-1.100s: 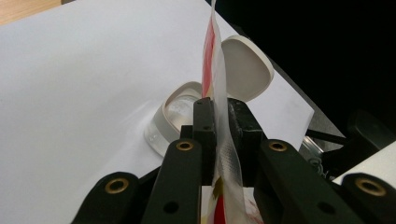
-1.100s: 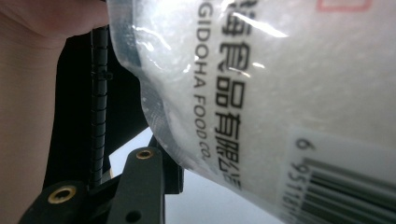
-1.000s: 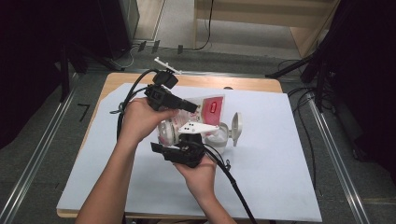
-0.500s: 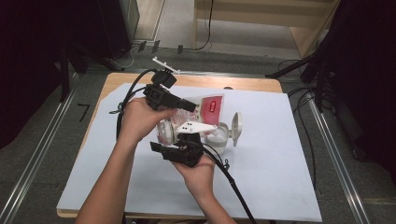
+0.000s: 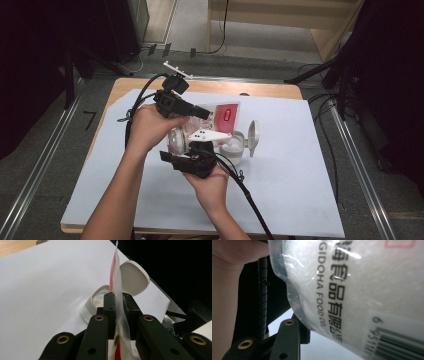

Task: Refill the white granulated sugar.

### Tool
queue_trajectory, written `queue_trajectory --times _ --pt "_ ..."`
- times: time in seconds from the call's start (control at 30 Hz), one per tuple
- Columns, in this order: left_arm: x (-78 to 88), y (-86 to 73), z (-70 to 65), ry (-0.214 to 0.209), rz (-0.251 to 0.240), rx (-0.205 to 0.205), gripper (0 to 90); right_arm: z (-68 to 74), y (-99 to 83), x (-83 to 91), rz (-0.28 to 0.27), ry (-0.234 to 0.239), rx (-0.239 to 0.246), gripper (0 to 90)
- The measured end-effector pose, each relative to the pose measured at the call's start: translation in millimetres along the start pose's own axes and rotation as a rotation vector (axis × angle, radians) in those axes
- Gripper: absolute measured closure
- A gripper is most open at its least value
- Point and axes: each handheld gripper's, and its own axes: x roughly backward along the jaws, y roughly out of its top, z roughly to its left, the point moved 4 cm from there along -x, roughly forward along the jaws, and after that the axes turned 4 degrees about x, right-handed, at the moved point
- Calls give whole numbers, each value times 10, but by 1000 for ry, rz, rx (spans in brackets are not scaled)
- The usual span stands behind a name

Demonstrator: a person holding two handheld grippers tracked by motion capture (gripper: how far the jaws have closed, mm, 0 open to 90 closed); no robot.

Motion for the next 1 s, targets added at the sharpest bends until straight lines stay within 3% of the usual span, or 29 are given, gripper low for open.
queue_trajectory --times 0.63,1.0 --pt "13 -1 -37 29 1 -9 836 14 0 -11 -10 17 6 616" --pt "-4 9 -50 31 -9 -18 839 17 -8 -1 -17 0 18 598"
